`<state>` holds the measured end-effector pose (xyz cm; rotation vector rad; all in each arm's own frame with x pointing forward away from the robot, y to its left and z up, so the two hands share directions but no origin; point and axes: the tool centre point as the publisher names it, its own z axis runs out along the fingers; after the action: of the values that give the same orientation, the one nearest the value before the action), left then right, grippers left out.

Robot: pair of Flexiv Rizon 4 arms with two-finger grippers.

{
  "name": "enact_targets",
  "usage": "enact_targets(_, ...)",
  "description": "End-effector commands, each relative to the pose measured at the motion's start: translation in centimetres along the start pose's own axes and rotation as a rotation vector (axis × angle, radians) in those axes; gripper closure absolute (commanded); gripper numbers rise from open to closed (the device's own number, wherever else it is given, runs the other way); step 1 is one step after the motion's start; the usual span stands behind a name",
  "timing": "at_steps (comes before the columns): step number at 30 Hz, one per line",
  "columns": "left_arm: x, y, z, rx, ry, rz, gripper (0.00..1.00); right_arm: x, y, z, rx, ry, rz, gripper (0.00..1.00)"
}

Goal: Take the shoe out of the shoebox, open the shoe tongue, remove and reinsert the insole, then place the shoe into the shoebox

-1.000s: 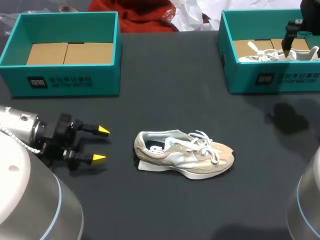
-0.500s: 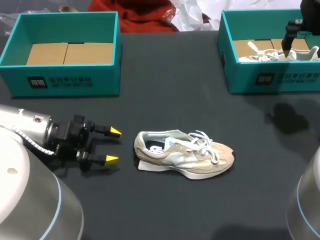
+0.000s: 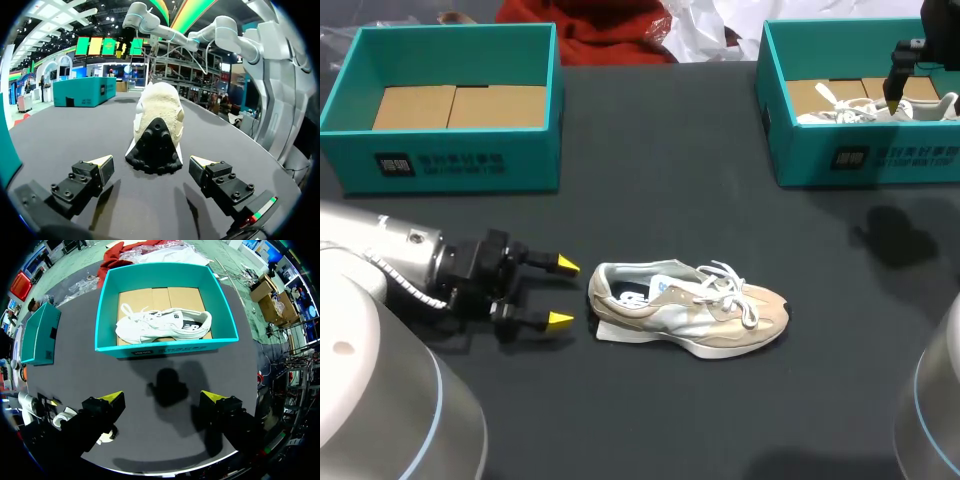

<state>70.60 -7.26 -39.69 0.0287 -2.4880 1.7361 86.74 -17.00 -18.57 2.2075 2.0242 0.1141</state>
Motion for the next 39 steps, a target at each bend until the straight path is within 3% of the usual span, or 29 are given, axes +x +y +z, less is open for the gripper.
enact_targets(1,0.3,-0.2,0.8,-0.010,0.000,0.005,0.00,0.0,-0.1,0.0,-0.001,0.001,0.000,0.00)
enact_targets(39,0.4,-0.7,4.7,-0.024,-0.004,-0.006,0.00,0.0,-0.1,0.0,-0.001,0.001,0.000,0.00)
